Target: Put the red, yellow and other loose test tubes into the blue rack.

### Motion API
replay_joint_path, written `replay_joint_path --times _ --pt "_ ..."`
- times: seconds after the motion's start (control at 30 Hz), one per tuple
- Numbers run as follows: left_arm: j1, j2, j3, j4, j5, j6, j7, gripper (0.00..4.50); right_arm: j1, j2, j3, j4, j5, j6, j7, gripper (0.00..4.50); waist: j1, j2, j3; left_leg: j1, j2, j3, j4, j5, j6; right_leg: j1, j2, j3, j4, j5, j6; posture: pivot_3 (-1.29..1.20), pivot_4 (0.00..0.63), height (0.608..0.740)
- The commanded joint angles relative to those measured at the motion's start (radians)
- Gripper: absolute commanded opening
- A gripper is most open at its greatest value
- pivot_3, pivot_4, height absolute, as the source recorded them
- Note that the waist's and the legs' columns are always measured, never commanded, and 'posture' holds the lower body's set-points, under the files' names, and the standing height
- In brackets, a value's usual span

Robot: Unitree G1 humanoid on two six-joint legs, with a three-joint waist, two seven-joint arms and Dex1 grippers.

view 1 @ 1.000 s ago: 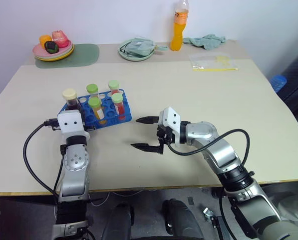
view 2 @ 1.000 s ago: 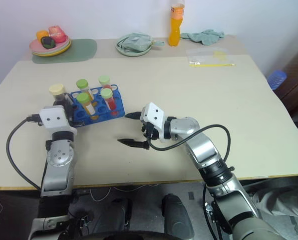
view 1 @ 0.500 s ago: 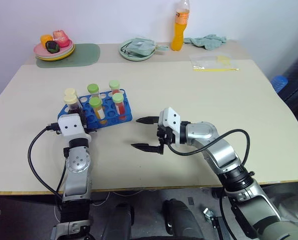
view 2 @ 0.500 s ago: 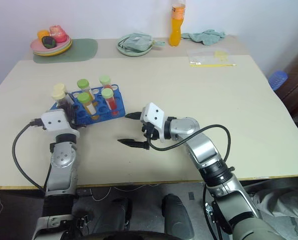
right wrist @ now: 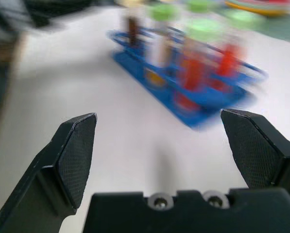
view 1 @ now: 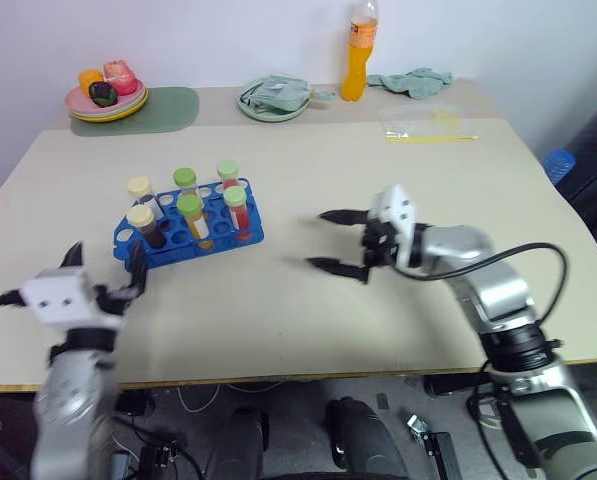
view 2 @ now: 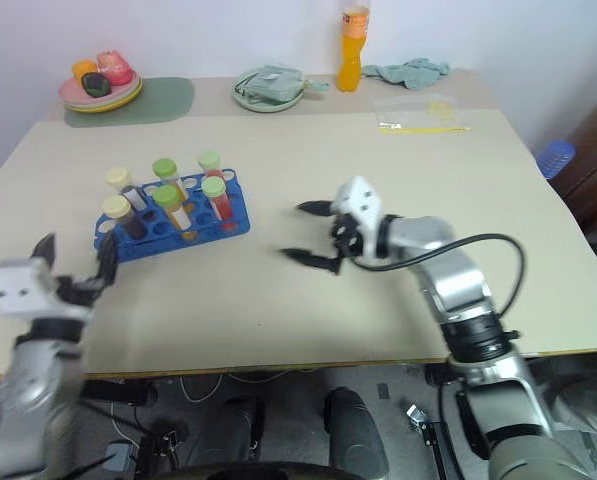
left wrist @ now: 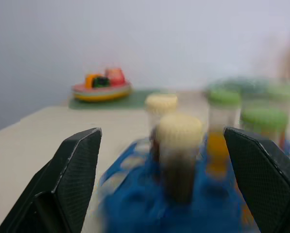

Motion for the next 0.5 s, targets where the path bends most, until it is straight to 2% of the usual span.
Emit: replay_joint_path --times 0.03,0.13,0.27,0.5 --pt "0.089 0.074 0.104 -0.052 -0.067 0.085 -0.082 4.13 -0.005 -0.068 -0.099 0.08 0.007 -0.017 0.005 4.5 0.004 0.0 0.0 0.0 0.0 0.0 0.0 0.0 0.0 0.001 0.0 0.0 -0.001 0.0 0.0 0.0 0.15 0.74" --pt "0.131 0.121 0.171 -0.004 -0.089 0.099 -0.141 4.13 0.002 -0.122 -0.127 0.153 -0.018 -0.049 0.008 4.5 0.001 0.0 0.0 0.001 0.0 0.0 0.001 0.0 0.0 0.002 0.001 0.0 -0.001 -0.002 -0.003 0.0 0.15 0.74" --pt "0.131 0.155 0.205 0.056 -0.073 0.095 -0.189 4.13 0.008 -0.13 -0.127 0.202 -0.036 -0.091 -0.004 4.5 -0.003 0.0 0.0 0.001 0.0 0.0 0.0 0.0 0.0 0.002 0.001 0.0 -0.001 -0.002 -0.002 0.0 0.15 0.74" --pt "0.127 0.126 0.183 0.036 -0.041 0.112 -0.169 4.13 0.029 -0.123 -0.123 0.248 -0.049 -0.145 -0.004 4.5 -0.003 0.0 0.0 0.001 0.001 0.001 0.0 0.0 0.0 0.002 0.001 0.0 -0.001 0.0 0.0 0.0 0.15 0.74"
